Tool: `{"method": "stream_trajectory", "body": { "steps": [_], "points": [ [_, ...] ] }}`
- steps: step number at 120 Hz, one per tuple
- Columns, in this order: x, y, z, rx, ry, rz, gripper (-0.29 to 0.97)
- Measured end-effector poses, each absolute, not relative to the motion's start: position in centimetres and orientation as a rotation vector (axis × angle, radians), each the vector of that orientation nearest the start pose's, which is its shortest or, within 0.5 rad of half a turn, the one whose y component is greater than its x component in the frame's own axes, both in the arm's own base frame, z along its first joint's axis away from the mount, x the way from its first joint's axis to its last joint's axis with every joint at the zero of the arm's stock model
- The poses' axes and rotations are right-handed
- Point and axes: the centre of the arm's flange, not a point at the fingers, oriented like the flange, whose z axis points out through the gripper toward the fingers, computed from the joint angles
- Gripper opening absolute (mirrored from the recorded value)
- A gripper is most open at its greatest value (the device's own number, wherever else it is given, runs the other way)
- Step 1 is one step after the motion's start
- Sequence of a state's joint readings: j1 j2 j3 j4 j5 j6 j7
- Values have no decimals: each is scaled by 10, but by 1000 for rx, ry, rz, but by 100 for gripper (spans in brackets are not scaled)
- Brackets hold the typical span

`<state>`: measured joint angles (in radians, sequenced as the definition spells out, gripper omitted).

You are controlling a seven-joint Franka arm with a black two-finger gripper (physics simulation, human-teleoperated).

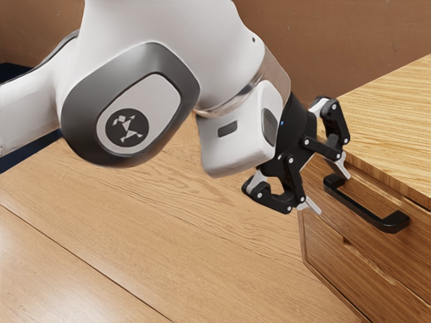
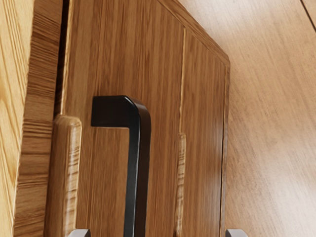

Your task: Pull the drawer handle with one arm to open the drawer

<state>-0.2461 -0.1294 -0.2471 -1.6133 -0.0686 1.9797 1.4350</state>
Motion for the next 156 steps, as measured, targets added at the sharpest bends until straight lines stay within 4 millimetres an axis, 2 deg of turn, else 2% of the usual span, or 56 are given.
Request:
{"method": "stream_trajectory", "body": {
  "steps": [24, 69, 114, 156],
  "points": [
    [486, -277, 705, -1668, 2350, -670, 30],
    [497, -284, 693, -1683, 2338, -684, 27],
    [500, -288, 686, -1683, 2335, -683, 22],
    [503, -290, 673, -1693, 2338, -667, 11]
  ]
}}
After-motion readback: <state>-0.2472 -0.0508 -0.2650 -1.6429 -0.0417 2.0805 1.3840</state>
